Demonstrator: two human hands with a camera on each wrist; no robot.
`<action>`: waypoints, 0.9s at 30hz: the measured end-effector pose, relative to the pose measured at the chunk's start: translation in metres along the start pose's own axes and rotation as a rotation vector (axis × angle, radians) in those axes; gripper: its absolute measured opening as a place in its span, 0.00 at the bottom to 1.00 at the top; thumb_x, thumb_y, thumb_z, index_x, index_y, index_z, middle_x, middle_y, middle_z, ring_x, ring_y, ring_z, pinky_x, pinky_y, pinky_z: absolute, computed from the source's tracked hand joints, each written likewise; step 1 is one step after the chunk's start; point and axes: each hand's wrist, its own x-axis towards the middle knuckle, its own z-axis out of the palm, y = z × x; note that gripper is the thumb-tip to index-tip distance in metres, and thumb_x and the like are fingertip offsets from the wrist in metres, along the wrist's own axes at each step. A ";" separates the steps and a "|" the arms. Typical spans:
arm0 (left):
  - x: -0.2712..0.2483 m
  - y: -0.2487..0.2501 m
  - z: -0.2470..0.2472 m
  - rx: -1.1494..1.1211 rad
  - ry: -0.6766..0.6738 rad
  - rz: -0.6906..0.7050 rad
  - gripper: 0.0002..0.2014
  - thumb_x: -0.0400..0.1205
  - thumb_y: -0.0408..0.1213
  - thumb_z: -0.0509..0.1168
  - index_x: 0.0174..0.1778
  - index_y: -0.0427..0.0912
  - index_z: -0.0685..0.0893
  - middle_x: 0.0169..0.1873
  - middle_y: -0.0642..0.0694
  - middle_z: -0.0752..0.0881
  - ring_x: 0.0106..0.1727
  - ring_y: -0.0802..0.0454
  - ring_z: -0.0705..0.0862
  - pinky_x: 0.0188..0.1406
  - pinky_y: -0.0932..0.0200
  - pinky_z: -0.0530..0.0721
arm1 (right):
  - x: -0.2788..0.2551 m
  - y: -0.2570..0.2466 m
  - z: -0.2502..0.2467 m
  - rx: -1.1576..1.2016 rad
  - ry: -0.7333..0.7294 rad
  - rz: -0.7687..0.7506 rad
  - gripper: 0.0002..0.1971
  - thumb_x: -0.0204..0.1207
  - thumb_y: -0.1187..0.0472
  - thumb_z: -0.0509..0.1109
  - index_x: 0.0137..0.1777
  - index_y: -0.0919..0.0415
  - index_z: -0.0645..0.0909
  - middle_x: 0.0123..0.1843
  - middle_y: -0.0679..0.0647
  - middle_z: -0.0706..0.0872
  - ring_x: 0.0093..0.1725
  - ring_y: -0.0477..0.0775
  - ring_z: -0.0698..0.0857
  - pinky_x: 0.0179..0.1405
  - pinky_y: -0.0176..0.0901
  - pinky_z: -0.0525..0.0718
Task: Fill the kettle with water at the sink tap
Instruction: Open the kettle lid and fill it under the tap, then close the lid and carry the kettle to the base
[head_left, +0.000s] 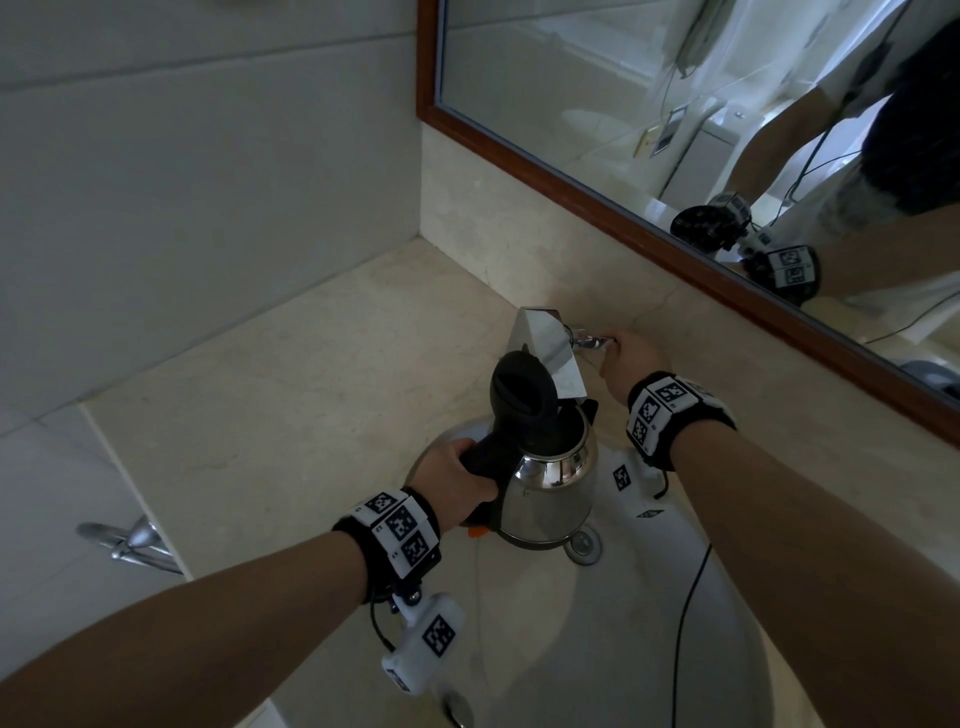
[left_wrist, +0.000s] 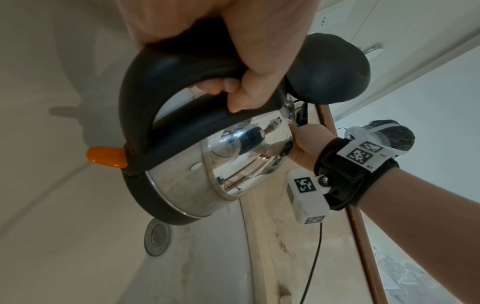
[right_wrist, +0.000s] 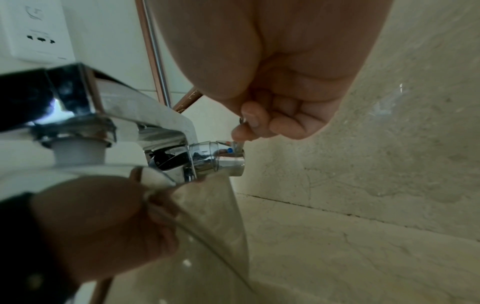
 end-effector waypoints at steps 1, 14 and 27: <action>0.000 0.000 0.000 -0.001 -0.003 0.000 0.12 0.68 0.28 0.71 0.35 0.53 0.81 0.34 0.49 0.88 0.41 0.48 0.88 0.44 0.52 0.88 | -0.001 0.000 0.000 -0.009 0.008 0.000 0.19 0.85 0.63 0.51 0.67 0.65 0.80 0.60 0.66 0.87 0.60 0.68 0.84 0.61 0.53 0.82; -0.003 0.000 0.000 0.006 0.001 0.003 0.12 0.69 0.27 0.70 0.35 0.52 0.80 0.35 0.46 0.86 0.43 0.45 0.87 0.49 0.48 0.89 | -0.011 -0.007 -0.006 0.030 -0.020 0.004 0.19 0.84 0.59 0.54 0.56 0.65 0.86 0.36 0.52 0.88 0.32 0.50 0.81 0.34 0.39 0.76; -0.006 0.002 -0.002 0.000 -0.009 0.033 0.11 0.68 0.24 0.69 0.35 0.45 0.80 0.35 0.40 0.87 0.35 0.46 0.85 0.41 0.48 0.89 | -0.055 -0.007 -0.003 0.358 0.114 0.087 0.23 0.82 0.47 0.57 0.72 0.57 0.70 0.48 0.50 0.86 0.51 0.53 0.83 0.55 0.43 0.78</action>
